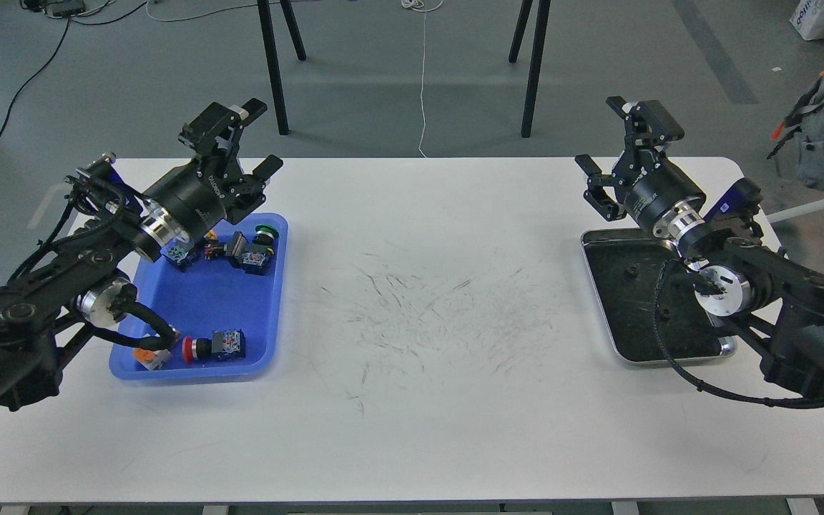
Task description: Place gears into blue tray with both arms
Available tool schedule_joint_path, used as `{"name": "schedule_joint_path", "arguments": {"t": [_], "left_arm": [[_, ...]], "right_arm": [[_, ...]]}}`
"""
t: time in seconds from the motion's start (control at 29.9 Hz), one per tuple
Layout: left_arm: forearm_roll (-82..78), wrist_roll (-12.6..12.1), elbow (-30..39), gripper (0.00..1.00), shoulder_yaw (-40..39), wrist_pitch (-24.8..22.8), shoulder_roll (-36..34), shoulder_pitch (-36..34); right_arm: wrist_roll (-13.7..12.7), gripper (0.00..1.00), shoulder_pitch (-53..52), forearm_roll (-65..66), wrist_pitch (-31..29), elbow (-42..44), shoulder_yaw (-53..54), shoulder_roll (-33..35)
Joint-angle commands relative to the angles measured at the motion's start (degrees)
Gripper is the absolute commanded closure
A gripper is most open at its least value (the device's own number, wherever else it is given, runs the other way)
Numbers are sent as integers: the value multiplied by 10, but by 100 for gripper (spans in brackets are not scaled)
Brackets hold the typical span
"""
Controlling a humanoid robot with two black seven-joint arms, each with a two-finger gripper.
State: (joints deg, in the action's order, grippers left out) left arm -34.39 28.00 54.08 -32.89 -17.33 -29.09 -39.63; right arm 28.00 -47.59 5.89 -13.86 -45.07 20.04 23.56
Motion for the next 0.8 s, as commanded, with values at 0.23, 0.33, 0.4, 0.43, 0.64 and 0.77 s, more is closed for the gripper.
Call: {"name": "schedule_joint_path", "arguments": {"t": [0.23, 0.33, 0.4, 0.43, 0.64, 0.77], "left_arm": [[1, 0, 1, 0, -4, 7, 0, 0], [0, 0, 1, 0, -3, 8, 0, 0], [0, 0, 1, 0, -3, 11, 2, 0], [0, 0, 1, 0, -3, 11, 4, 0], [1, 0, 1, 0, -3, 10, 7, 0], [1, 0, 1, 0, -3, 11, 10, 0]], "right_arm": [[0, 2, -5, 1, 0, 2, 0, 2], [0, 2, -4, 1, -1, 5, 7, 3], [0, 2, -2, 1, -5, 6, 15, 5], [0, 2, 0, 1, -5, 5, 17, 6], [0, 2, 1, 3, 3, 19, 18, 1], [0, 2, 2, 1, 23, 24, 17, 1]]}}
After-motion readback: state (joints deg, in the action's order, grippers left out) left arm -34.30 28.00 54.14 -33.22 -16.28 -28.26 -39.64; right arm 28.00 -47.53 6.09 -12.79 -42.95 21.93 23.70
